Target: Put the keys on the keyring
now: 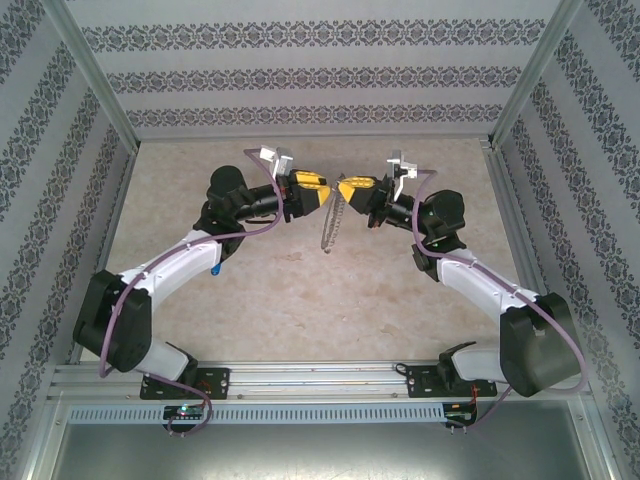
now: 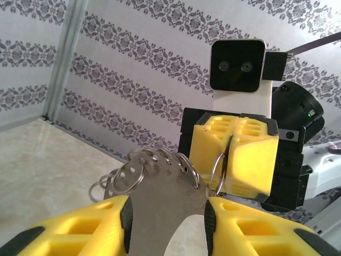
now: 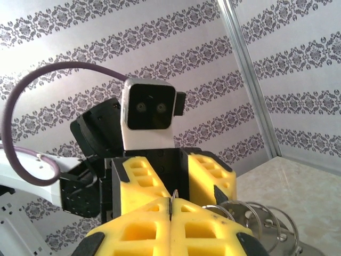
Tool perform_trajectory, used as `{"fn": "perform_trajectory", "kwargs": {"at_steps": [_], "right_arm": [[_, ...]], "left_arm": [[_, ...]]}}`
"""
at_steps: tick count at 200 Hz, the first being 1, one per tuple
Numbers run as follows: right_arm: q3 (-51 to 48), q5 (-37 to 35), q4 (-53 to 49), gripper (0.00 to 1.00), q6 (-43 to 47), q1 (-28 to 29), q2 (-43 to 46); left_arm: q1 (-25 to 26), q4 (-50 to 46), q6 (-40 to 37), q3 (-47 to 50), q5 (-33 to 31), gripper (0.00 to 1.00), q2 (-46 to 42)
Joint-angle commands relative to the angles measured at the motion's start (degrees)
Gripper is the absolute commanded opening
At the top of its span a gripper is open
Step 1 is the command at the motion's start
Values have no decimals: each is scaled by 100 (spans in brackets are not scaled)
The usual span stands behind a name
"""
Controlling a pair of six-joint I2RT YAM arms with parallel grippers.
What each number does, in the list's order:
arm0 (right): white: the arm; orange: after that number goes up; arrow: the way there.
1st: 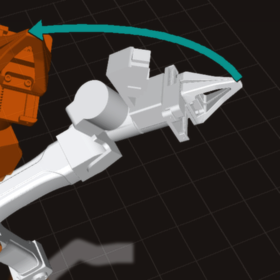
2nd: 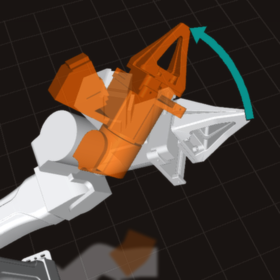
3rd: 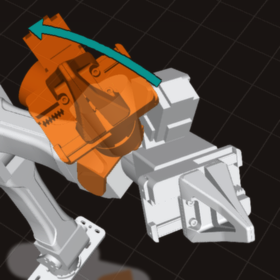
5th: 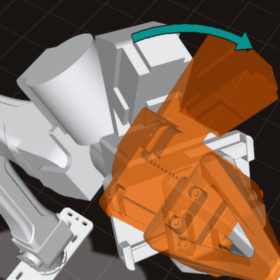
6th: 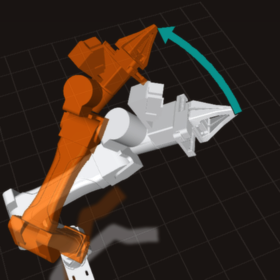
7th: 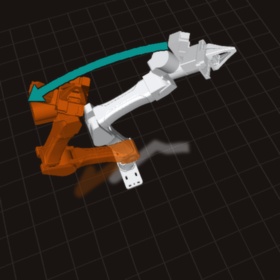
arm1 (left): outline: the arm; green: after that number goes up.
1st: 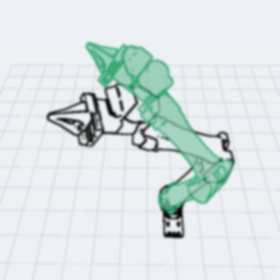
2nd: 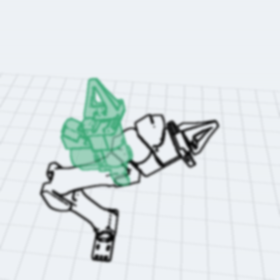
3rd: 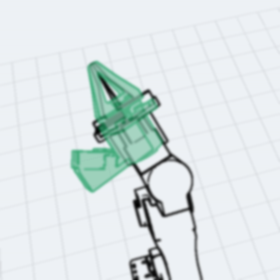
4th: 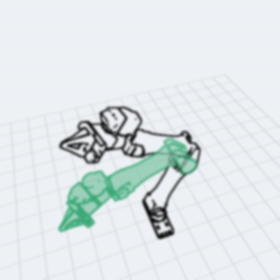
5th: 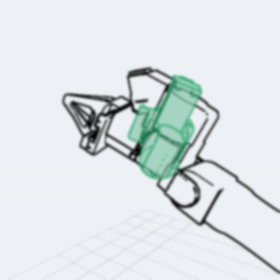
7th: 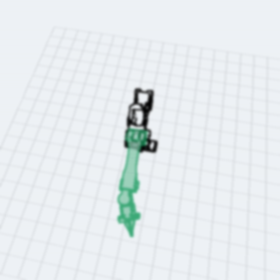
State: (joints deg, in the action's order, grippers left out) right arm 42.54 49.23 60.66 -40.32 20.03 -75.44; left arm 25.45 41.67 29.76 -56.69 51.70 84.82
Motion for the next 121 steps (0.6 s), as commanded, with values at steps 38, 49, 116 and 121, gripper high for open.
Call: {"fn": "perform_trajectory", "kwargs": {"at_steps": [38, 49, 116, 121], "right_arm": [[298, -19, 520, 0, -99, 138, -203], [304, -15, 541, 0, -117, 141, -230], [293, -37, 562, 0, -124, 157, -264], [294, -37, 561, 0, -122, 151, -269]], "left_arm": [[48, 1336, 800, -71, 446, 41, 198], [53, 1431, 862, -68, 457, 40, 220], [48, 1660, 1020, -106, 552, 31, 343], [48, 1669, 1031, -98, 551, 31, 350]]}}
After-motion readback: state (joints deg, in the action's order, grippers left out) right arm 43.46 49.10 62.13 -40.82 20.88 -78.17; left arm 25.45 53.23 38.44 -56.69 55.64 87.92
